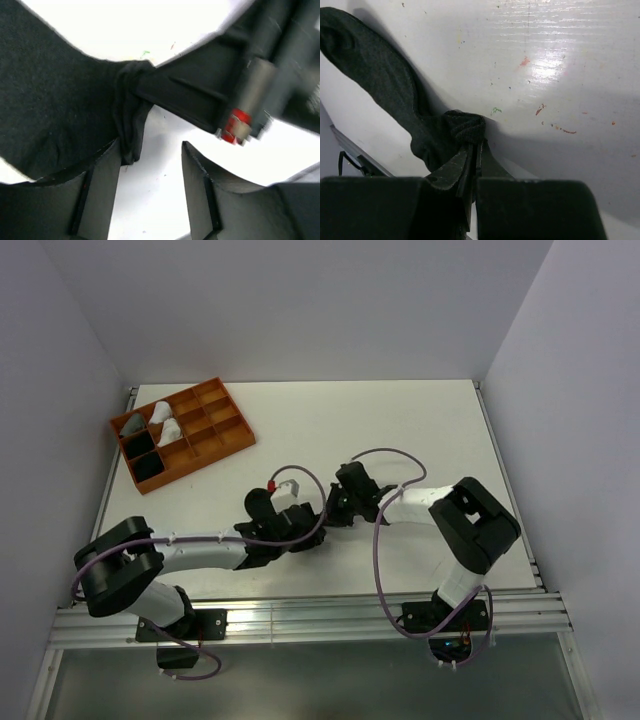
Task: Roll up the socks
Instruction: Roll the sock at the center of the board.
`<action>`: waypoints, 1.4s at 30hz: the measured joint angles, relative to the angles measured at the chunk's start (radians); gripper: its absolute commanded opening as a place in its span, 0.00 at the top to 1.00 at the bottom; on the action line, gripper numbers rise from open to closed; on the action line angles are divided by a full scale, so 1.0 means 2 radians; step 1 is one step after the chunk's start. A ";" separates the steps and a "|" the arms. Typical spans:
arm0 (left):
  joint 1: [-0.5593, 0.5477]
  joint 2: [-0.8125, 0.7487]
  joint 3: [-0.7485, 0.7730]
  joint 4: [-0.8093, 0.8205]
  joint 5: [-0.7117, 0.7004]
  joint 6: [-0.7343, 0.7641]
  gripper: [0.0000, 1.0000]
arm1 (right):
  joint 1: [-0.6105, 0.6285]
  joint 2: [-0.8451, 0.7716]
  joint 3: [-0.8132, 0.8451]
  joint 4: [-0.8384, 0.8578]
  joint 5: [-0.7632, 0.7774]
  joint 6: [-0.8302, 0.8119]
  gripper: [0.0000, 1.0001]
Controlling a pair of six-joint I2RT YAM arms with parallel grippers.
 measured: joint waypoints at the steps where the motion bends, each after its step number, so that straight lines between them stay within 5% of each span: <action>1: -0.015 -0.001 0.010 -0.017 -0.022 0.014 0.46 | 0.002 0.000 0.008 -0.015 0.006 -0.002 1.00; 9: -0.130 0.013 0.067 -0.095 -0.203 0.131 0.51 | 0.004 0.002 0.041 -0.084 0.021 -0.009 1.00; 15: -0.165 0.067 0.106 -0.107 -0.279 0.197 0.52 | 0.004 0.003 0.048 -0.099 0.021 -0.011 1.00; 27: -0.174 0.161 0.151 -0.105 -0.327 0.271 0.53 | 0.004 0.005 0.049 -0.101 0.017 -0.013 1.00; 42: -0.168 0.228 0.209 -0.193 -0.358 0.223 0.58 | 0.003 0.009 0.051 -0.097 0.006 -0.013 1.00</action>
